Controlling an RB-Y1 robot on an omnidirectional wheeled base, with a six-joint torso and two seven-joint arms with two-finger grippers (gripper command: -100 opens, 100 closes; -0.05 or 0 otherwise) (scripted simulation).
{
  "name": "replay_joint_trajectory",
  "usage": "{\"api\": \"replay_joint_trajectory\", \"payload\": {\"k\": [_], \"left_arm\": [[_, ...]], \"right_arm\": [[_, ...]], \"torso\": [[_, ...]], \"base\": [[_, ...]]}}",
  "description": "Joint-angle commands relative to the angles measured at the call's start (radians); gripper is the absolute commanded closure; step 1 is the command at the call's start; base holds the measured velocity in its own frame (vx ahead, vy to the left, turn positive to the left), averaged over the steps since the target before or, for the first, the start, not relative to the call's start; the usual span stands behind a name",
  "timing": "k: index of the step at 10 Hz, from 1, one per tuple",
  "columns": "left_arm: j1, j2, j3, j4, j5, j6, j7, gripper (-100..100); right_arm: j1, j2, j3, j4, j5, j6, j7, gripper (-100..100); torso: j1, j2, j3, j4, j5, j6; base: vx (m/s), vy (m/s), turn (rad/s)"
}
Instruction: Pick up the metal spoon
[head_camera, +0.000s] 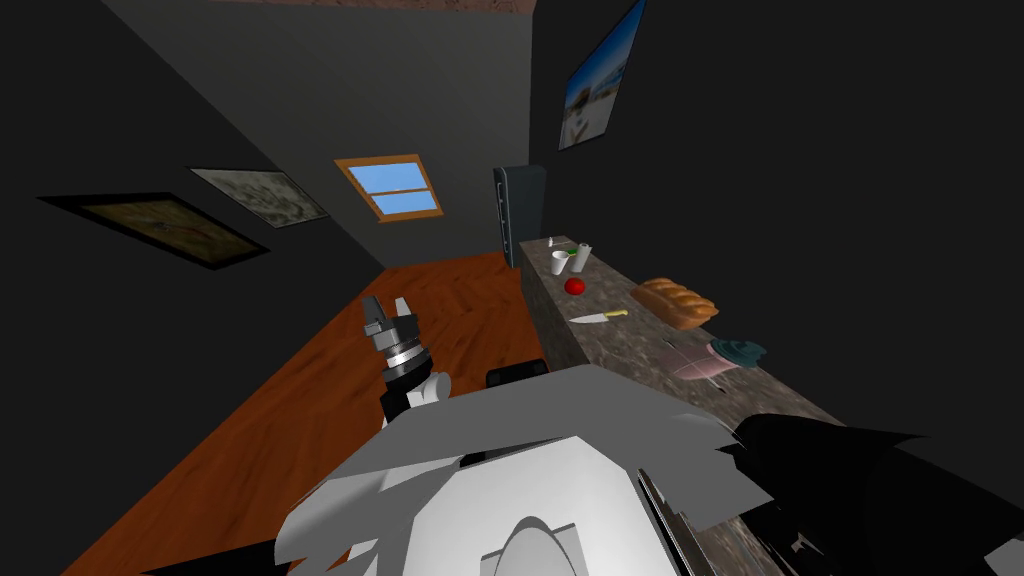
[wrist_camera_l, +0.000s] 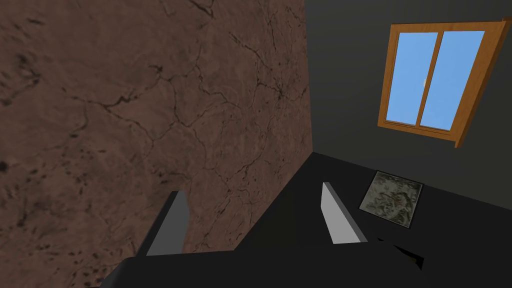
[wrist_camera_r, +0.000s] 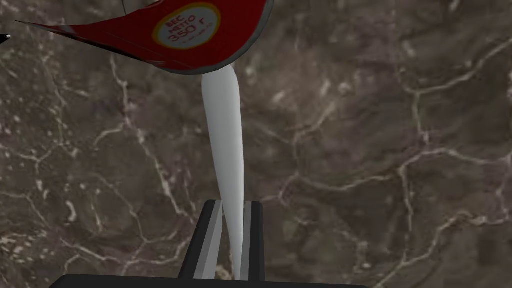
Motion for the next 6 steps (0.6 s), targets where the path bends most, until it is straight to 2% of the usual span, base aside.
{"api": "replay_joint_trajectory", "payload": {"k": [1, 4, 6], "left_arm": [[0.000, 0.000, 0.000, 0.000, 0.000, 0.000, 0.000, 0], [0.000, 0.000, 0.000, 0.000, 0.000, 0.000, 0.000, 0], [0.000, 0.000, 0.000, 0.000, 0.000, 0.000, 0.000, 0]], "right_arm": [[0.029, 0.001, -0.025, -0.025, -0.004, -0.004, -0.002, 100], [0.097, -0.007, -0.076, -0.075, -0.001, -0.001, -0.012, 100], [0.125, -0.010, -0.097, -0.095, 0.000, 0.000, -0.016, 100]], "torso": [[0.000, 0.000, 0.000, 0.000, 0.000, 0.000], [0.002, 0.000, 0.000, 0.000, 0.001, 0.001], [0.002, 0.000, 0.000, 0.000, 0.002, 0.000]], "base": [[0.009, -0.001, -0.054], [0.012, 0.003, -0.052], [0.008, 0.002, -0.029]]}}
